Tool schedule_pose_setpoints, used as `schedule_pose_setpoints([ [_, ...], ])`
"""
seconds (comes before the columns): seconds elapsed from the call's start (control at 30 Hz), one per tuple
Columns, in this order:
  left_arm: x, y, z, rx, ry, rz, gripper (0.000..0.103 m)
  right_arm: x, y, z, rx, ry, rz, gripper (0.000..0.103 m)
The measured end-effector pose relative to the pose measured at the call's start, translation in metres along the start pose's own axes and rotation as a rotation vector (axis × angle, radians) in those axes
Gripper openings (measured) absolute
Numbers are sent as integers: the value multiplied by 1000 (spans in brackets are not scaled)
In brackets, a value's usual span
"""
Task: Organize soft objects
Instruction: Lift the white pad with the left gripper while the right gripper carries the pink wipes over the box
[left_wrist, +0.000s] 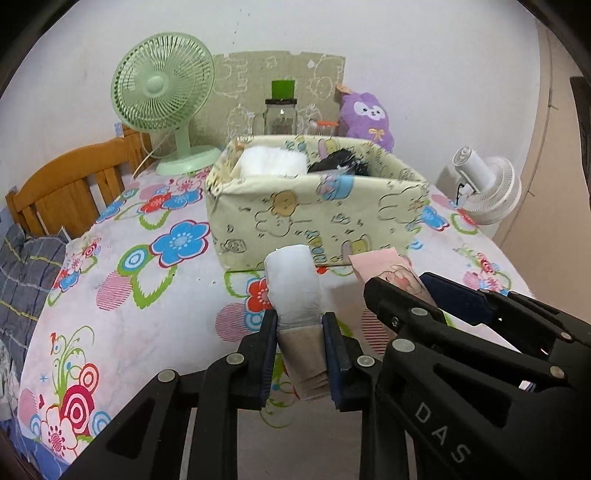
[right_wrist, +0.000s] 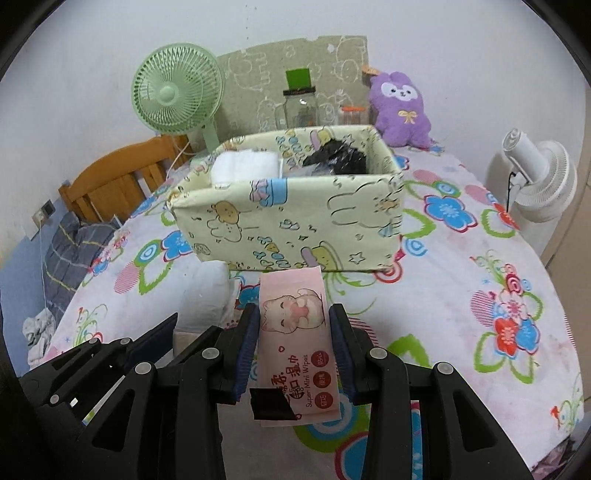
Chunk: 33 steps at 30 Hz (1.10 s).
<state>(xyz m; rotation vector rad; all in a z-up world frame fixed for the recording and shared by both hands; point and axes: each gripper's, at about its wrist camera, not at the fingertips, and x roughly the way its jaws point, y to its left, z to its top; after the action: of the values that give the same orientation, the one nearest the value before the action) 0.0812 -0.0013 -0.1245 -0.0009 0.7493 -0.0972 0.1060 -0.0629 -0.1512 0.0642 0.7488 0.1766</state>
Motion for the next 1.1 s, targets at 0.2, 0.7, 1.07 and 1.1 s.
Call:
schedule_pose_setpoints([
  [0.2, -19, -12, 3, 10, -35, -2, 23, -23, -6, 2, 7, -41, -4, 42],
  [0.7, -56, -32, 21, 33, -110, -5, 23, -70, -17, 16, 26, -123, -17, 42],
  [1.07, -72, -36, 41, 39, -153, -10, 23, -90, -18, 34, 28, -164, -23, 42],
  [1.1, -73, -36, 43, 40, -156, -10, 23, -91, -18, 36, 28, -168, -23, 42],
])
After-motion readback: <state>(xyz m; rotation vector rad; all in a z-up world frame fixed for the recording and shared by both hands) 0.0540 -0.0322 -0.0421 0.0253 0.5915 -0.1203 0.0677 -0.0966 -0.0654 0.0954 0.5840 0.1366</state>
